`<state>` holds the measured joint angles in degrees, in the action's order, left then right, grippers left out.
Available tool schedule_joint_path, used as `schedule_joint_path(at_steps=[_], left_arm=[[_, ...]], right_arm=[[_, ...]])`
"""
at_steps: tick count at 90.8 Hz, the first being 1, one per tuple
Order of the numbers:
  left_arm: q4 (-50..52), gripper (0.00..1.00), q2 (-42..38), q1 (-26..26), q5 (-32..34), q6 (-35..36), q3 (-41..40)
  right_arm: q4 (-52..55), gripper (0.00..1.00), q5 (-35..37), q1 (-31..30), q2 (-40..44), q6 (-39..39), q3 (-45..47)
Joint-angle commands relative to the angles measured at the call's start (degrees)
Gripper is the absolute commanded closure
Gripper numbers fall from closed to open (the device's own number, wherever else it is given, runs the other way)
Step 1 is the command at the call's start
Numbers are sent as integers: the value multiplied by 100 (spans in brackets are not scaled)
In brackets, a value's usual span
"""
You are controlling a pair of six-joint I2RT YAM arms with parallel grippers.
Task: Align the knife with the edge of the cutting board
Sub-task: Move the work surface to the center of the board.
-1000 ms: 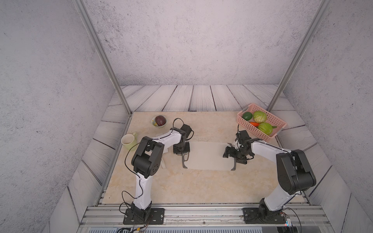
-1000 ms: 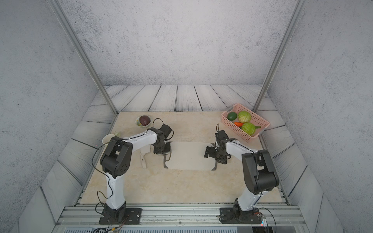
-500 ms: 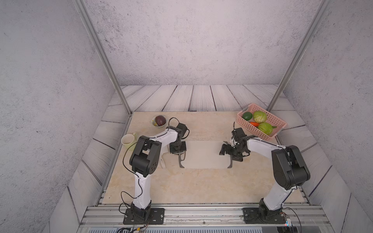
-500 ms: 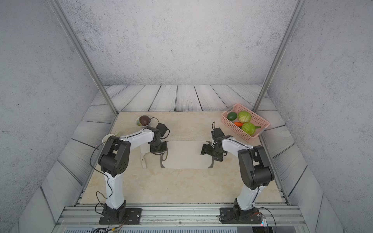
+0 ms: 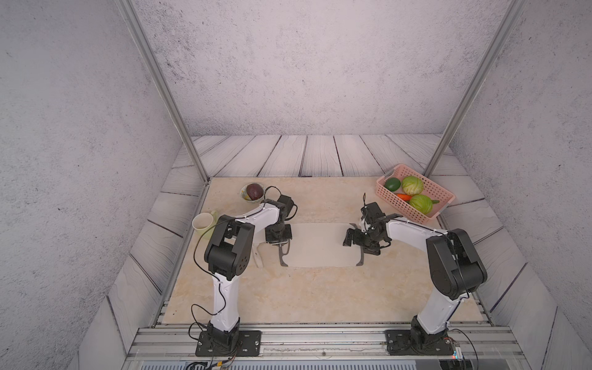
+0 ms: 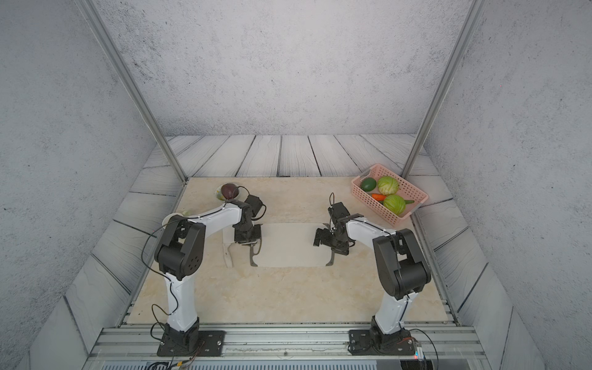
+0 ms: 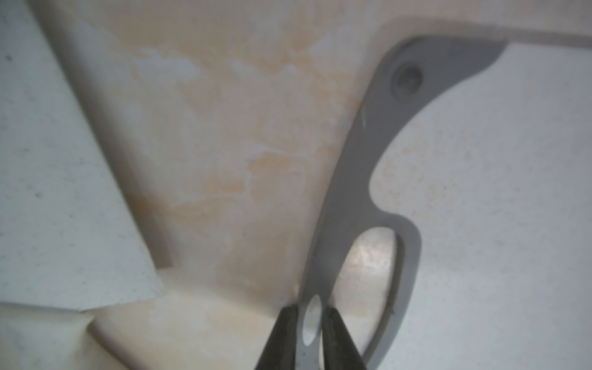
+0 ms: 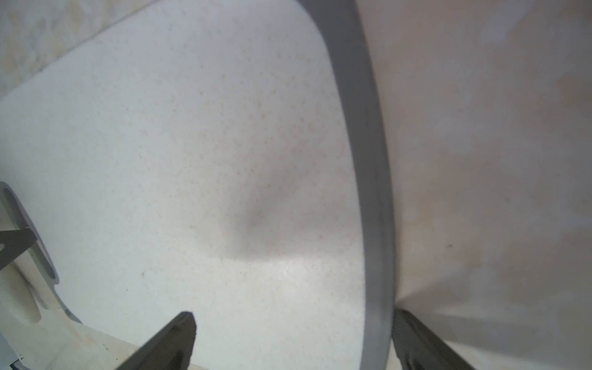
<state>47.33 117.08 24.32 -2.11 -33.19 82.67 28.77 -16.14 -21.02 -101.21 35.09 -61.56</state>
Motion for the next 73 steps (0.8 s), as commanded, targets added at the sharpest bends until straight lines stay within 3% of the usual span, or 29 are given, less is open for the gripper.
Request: schedule_joint_path(at_steps=[1,73], left_arm=[[99,79,201,-41,18,-16,37],[46,78,173,-41,-33,-19,34]], right_arm=[[6,1,-310,-221,-305,172,131],[174,1,-68,-254,-195,168,159]])
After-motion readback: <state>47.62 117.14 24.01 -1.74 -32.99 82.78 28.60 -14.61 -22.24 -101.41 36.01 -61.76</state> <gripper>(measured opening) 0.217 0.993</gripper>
